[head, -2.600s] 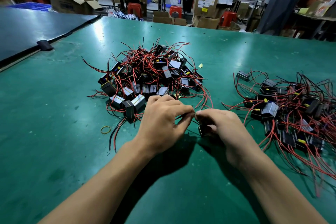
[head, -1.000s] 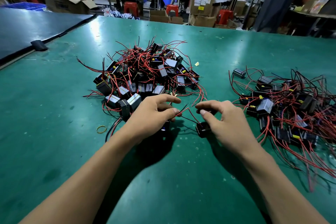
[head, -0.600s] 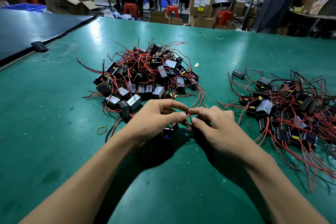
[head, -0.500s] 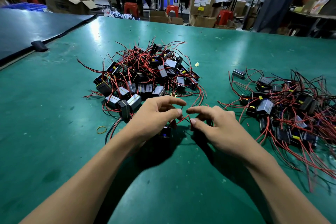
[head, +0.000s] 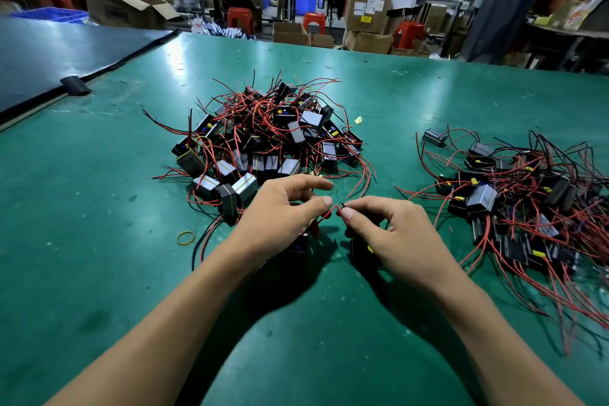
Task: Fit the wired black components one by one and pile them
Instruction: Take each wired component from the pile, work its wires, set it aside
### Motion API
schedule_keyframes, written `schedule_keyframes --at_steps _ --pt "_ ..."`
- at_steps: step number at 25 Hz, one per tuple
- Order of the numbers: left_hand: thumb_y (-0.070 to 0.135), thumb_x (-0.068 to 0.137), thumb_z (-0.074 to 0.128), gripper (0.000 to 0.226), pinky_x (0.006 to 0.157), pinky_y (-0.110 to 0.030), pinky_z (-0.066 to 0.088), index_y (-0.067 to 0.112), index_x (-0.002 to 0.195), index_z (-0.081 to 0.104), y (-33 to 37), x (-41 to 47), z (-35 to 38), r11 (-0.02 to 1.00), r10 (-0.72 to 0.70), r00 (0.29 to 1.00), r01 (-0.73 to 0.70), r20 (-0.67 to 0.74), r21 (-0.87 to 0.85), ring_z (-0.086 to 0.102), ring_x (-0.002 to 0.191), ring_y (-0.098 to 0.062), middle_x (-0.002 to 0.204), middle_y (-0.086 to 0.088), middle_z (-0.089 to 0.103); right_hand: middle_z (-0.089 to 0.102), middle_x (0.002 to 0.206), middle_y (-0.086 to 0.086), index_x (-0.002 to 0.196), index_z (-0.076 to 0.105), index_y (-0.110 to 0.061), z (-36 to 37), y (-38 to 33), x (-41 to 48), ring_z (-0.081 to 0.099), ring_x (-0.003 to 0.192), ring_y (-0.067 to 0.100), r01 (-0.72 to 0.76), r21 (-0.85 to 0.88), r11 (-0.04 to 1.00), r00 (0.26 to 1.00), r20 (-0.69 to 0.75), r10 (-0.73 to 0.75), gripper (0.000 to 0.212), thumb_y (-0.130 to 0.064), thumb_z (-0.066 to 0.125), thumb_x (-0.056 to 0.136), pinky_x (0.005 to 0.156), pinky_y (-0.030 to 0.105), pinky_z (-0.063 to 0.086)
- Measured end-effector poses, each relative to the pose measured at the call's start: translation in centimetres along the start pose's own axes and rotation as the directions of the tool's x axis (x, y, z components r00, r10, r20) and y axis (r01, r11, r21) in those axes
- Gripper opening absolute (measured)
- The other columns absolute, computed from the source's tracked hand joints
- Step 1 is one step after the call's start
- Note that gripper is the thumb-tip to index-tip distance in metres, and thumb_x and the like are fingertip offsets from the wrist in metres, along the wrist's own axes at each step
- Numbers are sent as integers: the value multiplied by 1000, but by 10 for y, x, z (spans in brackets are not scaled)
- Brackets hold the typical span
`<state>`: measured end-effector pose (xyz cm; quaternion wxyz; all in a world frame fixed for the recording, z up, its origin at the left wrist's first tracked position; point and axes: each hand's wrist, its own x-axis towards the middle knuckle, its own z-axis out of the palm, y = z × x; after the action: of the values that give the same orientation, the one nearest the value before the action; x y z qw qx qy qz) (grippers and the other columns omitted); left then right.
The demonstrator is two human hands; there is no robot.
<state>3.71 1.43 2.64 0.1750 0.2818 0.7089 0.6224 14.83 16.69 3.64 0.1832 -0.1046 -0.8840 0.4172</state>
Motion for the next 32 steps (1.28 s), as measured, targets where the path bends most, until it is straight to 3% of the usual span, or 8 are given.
schedule_keyframes --at_steps 4,10,14,19,23,27,30,32 --pt "15 91 67 10 56 -21 51 19 94 76 3 -2 2 1000 -8 1000 8 -2 -5 60 59 -13 72 -5 71 73 71 -7 94 75 -27 1 -1 0 58 57 -4 -18 69 997 1000 8 17 7 -22 71 91 55 16 47" --pt "15 89 69 8 53 -17 46 16 87 77 7 -4 3 999 -43 999 43 30 4 55 53 -7 68 0 71 75 72 -12 87 78 -21 1 -6 -1 65 65 -6 -3 110 994 1000 12 2 5 -17 74 88 64 6 43" --pt "14 87 72 5 51 -15 42 14 88 77 7 -4 3 998 -50 998 51 45 -27 53 53 -7 65 2 69 76 73 -10 85 76 -19 2 -5 -1 70 71 -1 -30 154 988 1000 0 30 1 -18 77 86 67 9 46" --pt "15 85 73 5 52 -15 44 14 87 78 7 -3 1 991 -86 993 93 79 -94 55 53 -5 68 3 71 76 72 -9 100 65 -25 3 -4 -2 64 61 -3 -73 236 969 997 -19 80 19 -22 77 86 56 7 43" --pt "14 85 72 10 53 -15 44 20 81 79 7 -4 1 983 -113 986 129 122 -129 54 52 -5 67 4 71 76 72 -7 97 65 -24 5 -3 -2 65 63 -2 -73 229 971 997 -11 77 16 -22 76 86 58 8 43" --pt "12 85 73 9 52 -14 43 15 78 78 8 -4 4 988 -66 995 76 80 -134 54 53 -3 65 2 69 74 75 -12 86 70 -24 4 -3 -2 65 68 2 2 155 988 998 -66 8 9 -21 78 84 66 17 48" --pt "14 86 72 8 57 -16 44 12 81 78 8 -5 6 994 -26 998 32 58 -108 55 60 -7 66 0 69 72 80 -18 89 72 -28 2 -5 -3 64 69 9 68 110 992 995 -77 -60 11 -19 77 84 72 28 55" --pt "14 87 71 8 59 -16 44 13 82 77 8 -6 6 996 2 999 2 50 -90 56 64 -9 67 0 69 72 82 -21 92 73 -32 -1 -4 -2 66 73 5 102 128 986 994 -42 -98 14 -18 75 87 74 23 54"
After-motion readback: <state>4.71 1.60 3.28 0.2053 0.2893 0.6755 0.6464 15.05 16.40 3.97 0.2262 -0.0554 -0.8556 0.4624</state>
